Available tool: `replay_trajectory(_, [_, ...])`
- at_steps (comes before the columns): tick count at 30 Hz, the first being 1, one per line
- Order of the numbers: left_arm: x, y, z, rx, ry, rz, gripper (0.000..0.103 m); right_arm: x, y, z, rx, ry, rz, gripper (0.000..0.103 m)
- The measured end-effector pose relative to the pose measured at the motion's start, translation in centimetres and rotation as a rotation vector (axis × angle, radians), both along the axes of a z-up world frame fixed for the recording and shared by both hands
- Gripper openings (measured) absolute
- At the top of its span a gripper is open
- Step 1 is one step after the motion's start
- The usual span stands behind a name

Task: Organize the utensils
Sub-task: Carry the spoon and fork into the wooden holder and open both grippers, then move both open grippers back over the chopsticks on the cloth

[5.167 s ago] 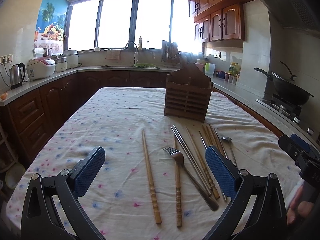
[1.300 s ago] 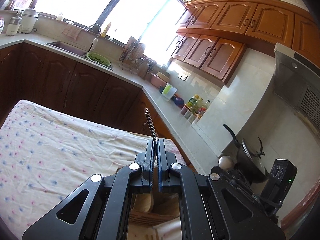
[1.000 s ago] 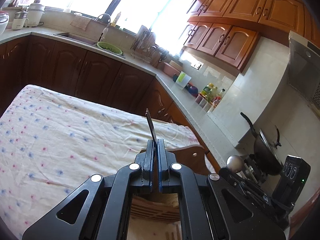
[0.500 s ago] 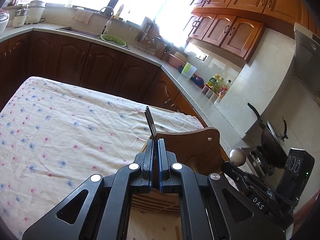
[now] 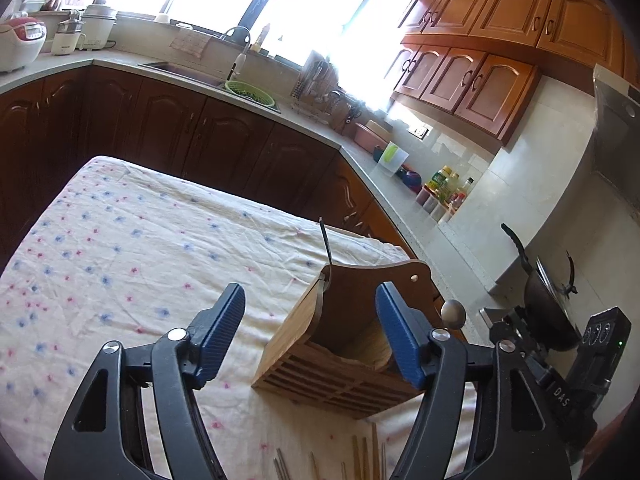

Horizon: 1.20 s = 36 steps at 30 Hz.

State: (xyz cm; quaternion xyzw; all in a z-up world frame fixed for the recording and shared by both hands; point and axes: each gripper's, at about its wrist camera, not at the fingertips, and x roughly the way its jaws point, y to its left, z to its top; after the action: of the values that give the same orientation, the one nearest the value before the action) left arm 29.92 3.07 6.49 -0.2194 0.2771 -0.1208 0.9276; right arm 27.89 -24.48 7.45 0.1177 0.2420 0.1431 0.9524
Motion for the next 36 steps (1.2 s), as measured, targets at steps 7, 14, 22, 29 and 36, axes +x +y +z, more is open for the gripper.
replay_trajectory(7, [-4.9, 0.9, -0.9, 0.043, 0.026, 0.055, 0.084, -3.9, -1.9, 0.1, 0.061, -0.047, -0.058, 0.096])
replay_trajectory(14, [-10.2, 1.3, -4.1, 0.067, 0.097, 0.091, 0.085, -8.0, -3.0, -2.2, 0.102, -0.002, -0.096, 0.1])
replay_trajectory(22, [-14.3, 1.3, -6.3, 0.164, 0.135, 0.11, 0.085, -11.9, -2.5, -4.9, 0.065, 0.056, -0.104, 0.1])
replay_trajectory(29, [-15.9, 1.1, -7.4, 0.229, 0.161, 0.122, 0.085, -14.2, -1.8, -6.5, 0.041, 0.083, -0.111, 0.1])
replay_trajectory(36, [-16.3, 1.2, -8.5, 0.281, 0.192, 0.139, 0.085, -14.5, -1.5, -8.1, 0.024, 0.12, -0.114, 0.1])
